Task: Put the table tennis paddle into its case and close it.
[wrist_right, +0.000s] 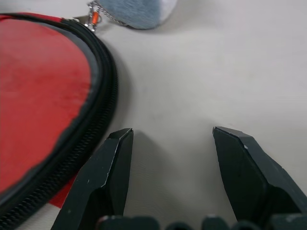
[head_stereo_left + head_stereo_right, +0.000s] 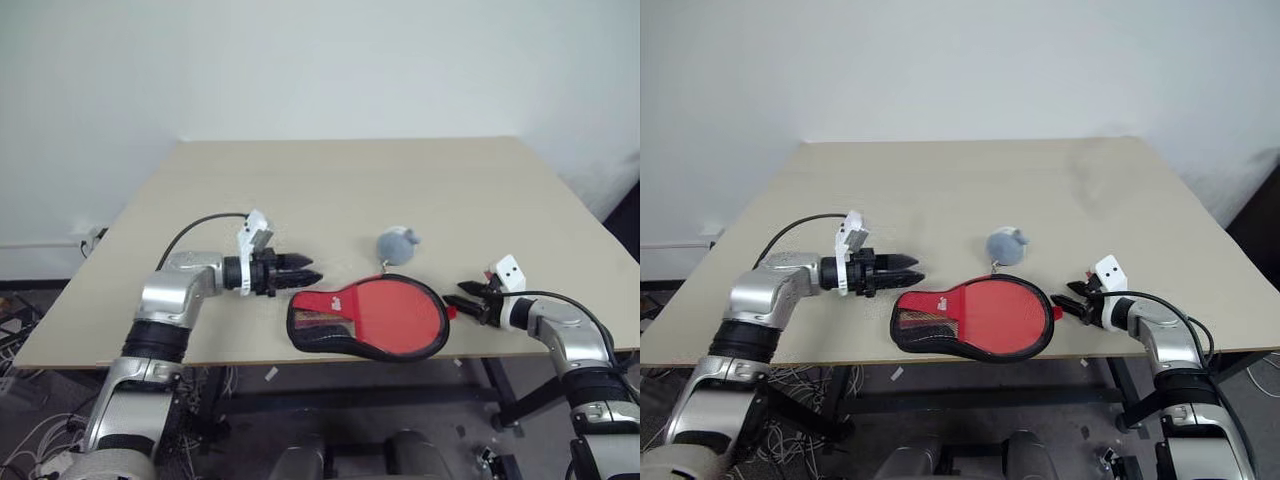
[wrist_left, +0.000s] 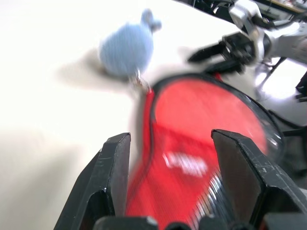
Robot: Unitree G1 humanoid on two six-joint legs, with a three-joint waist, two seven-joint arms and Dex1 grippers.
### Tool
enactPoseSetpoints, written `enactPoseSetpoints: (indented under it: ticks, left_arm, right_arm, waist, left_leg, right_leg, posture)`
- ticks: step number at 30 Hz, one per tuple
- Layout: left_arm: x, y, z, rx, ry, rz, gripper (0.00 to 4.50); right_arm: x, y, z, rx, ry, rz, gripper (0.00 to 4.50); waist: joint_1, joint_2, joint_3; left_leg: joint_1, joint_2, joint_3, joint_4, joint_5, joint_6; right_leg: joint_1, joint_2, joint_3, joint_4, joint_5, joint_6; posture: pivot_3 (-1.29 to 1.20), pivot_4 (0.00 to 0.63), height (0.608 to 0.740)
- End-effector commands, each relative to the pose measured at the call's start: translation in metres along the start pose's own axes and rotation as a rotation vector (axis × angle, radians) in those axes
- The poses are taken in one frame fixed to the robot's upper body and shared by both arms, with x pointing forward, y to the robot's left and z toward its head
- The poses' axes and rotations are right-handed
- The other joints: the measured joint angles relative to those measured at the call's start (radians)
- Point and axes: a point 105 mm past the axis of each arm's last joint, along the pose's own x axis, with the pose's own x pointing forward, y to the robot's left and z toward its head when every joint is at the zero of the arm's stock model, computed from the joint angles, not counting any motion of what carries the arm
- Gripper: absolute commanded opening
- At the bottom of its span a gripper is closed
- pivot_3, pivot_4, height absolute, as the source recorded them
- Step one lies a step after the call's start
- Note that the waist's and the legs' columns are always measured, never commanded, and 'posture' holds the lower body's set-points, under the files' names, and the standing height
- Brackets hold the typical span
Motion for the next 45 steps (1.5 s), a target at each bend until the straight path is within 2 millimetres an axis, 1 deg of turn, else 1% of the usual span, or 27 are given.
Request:
enactPoseSetpoints:
  ticks: [1,3,7,13,15,18,21,26,29,30,34,37,45]
  left_arm:
    - [0.02,-0.011,0.018,0.166,-0.007,-0.069,2.79]
    - [0.033,-0.02,0.02,0.221,0.013,-0.129,2.79]
    - [0.052,-0.03,0.017,0.327,0.067,-0.202,2.79]
    - [0.079,-0.033,0.011,0.482,0.14,-0.237,2.79]
    - [0.086,-0.033,0.01,0.491,0.155,-0.242,2.79]
    - [0.097,-0.035,0.008,0.454,0.182,-0.267,2.79]
    - [0.103,-0.035,0.003,0.409,0.23,-0.29,2.28]
    - [0.109,-0.041,0.009,0.334,0.225,-0.352,0.86]
    - [0.113,-0.042,0.005,0.322,0.242,-0.353,0.12]
    - [0.113,-0.042,0.003,0.314,0.251,-0.354,0.05]
    - [0.117,-0.041,-0.008,0.275,0.278,-0.338,0.05]
    - [0.119,-0.039,-0.02,0.283,0.315,-0.319,0.05]
    - [0.123,-0.035,-0.039,0.256,0.351,-0.263,0.05]
  right_arm:
    - [0.002,0.002,0.028,-0.038,-0.09,-0.008,2.86]
    - [0.003,0.002,0.032,-0.042,-0.107,-0.02,2.86]
    - [0.005,-0.004,0.038,-0.056,-0.126,-0.071,2.86]
    - [0.004,-0.014,0.052,-0.056,-0.182,-0.148,2.86]
    - [0.003,-0.013,0.055,-0.055,-0.196,-0.148,2.86]
    - [0.003,-0.008,0.057,-0.075,-0.198,-0.14,2.86]
    - [0.005,-0.004,0.06,-0.079,-0.204,-0.135,2.94]
    - [0.009,0.002,0.064,-0.086,-0.217,-0.125,2.94]
    - [0.01,0.0,0.071,-0.074,-0.241,-0.14,2.94]
    - [0.01,-0.001,0.073,-0.07,-0.251,-0.148,2.94]
    - [0.01,-0.001,0.085,-0.046,-0.294,-0.159,2.94]
    - [0.012,0.001,0.091,-0.047,-0.314,-0.162,2.94]
    - [0.019,0.011,0.094,-0.055,-0.316,-0.149,2.94]
  waist:
    - [0.0,0.0,0.0]
    - [0.001,0.0,0.0]
    - [0.0,0.0,0.0]
    - [0.001,0.0,0.0]
    - [0.001,0.0,0.0]
    - [0.001,0.0,0.0]
    - [0.0,0.0,0.0]
    - [0.0,0.0,0.0]
    - [0.0,0.0,0.0]
    - [0.0,0.0,0.0]
    - [0.0,0.0,0.0]
    - [0.0,0.0,0.0]
    - [0.001,0.0,0.0]
  left_leg:
    - [0.0,0.0,0.0,0.0,0.0,0.0]
    - [0.0,-0.001,0.0,0.0,0.0,0.0]
    - [0.0,-0.003,0.001,0.0,0.0,0.0]
    - [0.0,-0.003,0.001,0.0,0.0,0.001]
    - [0.0,-0.003,0.001,0.0,0.0,0.001]
    - [-0.001,-0.003,0.001,0.0,0.002,0.004]
    - [-0.002,-0.003,0.001,0.001,0.003,0.005]
    - [-0.003,-0.004,0.0,0.001,0.002,0.005]
    - [-0.004,-0.003,-0.001,0.002,0.002,0.005]
    - [-0.004,-0.003,-0.001,0.002,0.002,0.005]
    - [-0.004,-0.003,-0.001,0.002,0.002,0.005]
    - [-0.004,-0.003,-0.001,0.002,0.002,0.005]
    - [-0.004,-0.003,-0.001,0.002,0.002,0.005]
  right_leg:
    - [0.0,0.0,0.0,0.0,0.0,0.0]
    - [0.0,0.0,0.0,-0.001,0.0,0.0]
    - [0.0,0.0,0.001,0.0,0.0,0.0]
    - [0.001,0.0,0.0,0.0,0.0,0.0]
    - [0.001,0.0,0.0,0.0,0.0,0.0]
    - [0.0,0.0,0.0,-0.001,0.001,0.001]
    - [-0.001,0.0,-0.001,-0.001,0.001,0.002]
    - [-0.001,0.001,-0.001,0.0,0.001,0.002]
    - [-0.001,0.0,-0.001,-0.001,0.001,0.002]
    - [-0.001,0.0,-0.001,-0.001,0.001,0.002]
    - [-0.001,0.0,-0.001,0.0,0.001,0.002]
    - [-0.001,0.0,-0.002,0.0,0.001,0.003]
    - [-0.001,0.0,-0.002,0.0,0.002,0.003]
  posture:
    - [0.0,0.0,0.74]
    - [0.0,0.0,0.74]
    - [0.0,0.0,0.74]
    - [0.0,0.0,0.74]
    - [0.0,0.0,0.74]
    - [0.0,0.0,0.74]
    - [0.0,0.0,0.74]
    - [0.0,0.0,0.74]
    - [0.0,0.0,0.74]
    - [0.0,0.0,0.74]
    - [0.0,0.0,0.74]
    - [0.0,0.0,0.74]
    - [0.0,0.0,0.74]
